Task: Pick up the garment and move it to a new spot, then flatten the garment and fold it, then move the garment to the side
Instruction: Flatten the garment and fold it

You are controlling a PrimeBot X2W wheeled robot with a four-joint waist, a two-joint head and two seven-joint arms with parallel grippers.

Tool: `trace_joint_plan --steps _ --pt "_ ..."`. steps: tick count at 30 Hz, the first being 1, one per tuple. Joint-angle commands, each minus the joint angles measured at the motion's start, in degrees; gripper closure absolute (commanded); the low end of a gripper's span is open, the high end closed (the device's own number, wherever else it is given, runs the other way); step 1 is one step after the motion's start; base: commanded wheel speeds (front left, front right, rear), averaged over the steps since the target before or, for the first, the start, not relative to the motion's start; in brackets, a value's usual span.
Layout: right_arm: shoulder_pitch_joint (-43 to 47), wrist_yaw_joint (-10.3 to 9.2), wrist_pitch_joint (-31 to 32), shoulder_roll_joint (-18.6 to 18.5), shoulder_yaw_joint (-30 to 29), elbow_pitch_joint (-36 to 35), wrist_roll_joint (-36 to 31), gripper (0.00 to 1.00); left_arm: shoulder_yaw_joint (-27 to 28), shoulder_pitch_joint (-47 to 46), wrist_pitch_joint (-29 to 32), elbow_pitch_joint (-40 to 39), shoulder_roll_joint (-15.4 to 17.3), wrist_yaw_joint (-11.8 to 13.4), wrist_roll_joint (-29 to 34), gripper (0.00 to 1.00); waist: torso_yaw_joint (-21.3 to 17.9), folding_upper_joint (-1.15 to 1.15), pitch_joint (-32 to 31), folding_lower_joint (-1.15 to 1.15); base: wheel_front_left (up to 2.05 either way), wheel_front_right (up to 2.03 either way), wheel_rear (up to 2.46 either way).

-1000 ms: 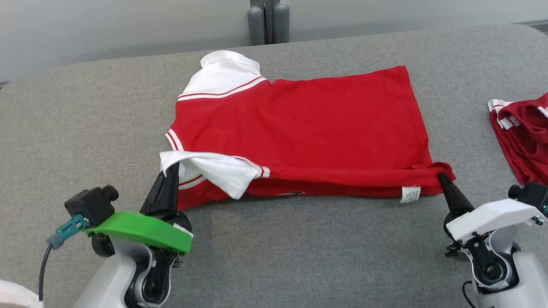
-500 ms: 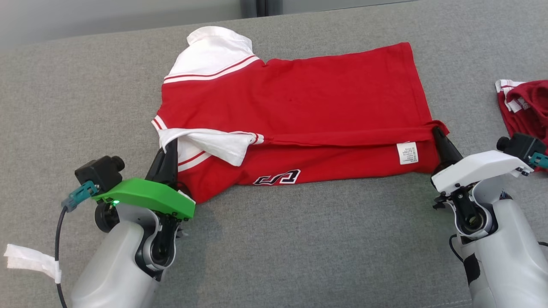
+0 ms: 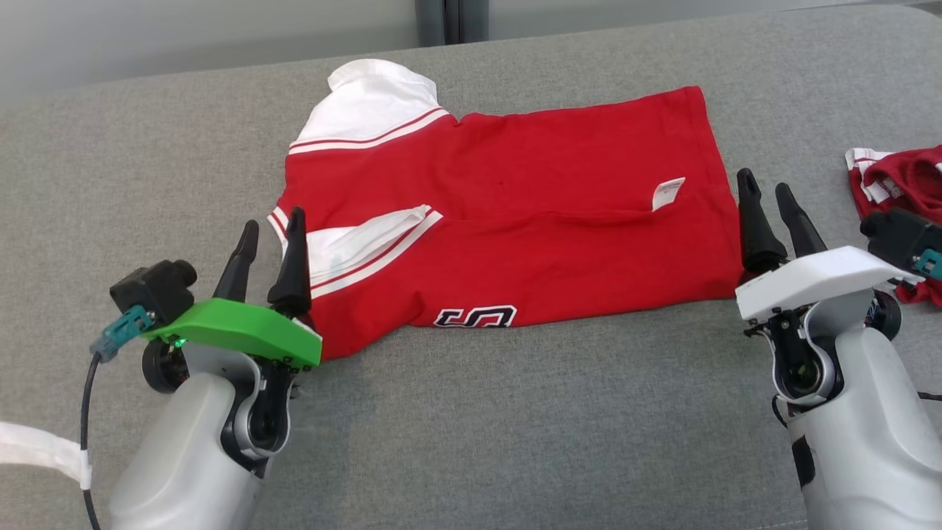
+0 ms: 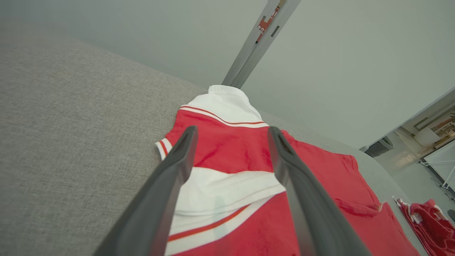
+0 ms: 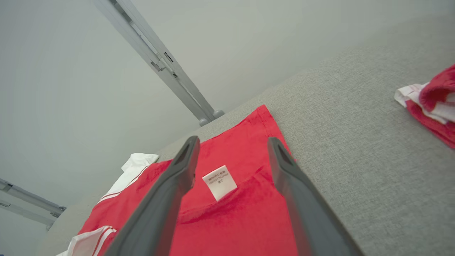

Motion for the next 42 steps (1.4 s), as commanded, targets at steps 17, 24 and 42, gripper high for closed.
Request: trace_joint_plan --steps 17,24,42 --pt "13.5 -0.04 1.6 -0.2 -2.0 -14.6 -17.3 0.0 -0.8 15.8 9.0 -10.1 5.1 7.6 -3.0 0.0 -0.1 0.0 -2.4 0.0 0.0 0.0 0.0" --pt "12.8 -0.04 2.6 -0.2 -1.0 -15.5 -23.0 0.0 0.9 13.5 10.6 -6.8 2.9 9.3 -6.0 0.0 -1.9 0.0 0.1 0.0 0.0 0.0 0.0" --pt "7.5 -0.04 4.3 -0.2 -2.4 -3.9 -24.8 0.0 2.3 12.0 10.5 -4.0 2.7 7.2 -7.8 1.0 -1.6 0.0 2.1 0.0 0.0 0.0 0.0"
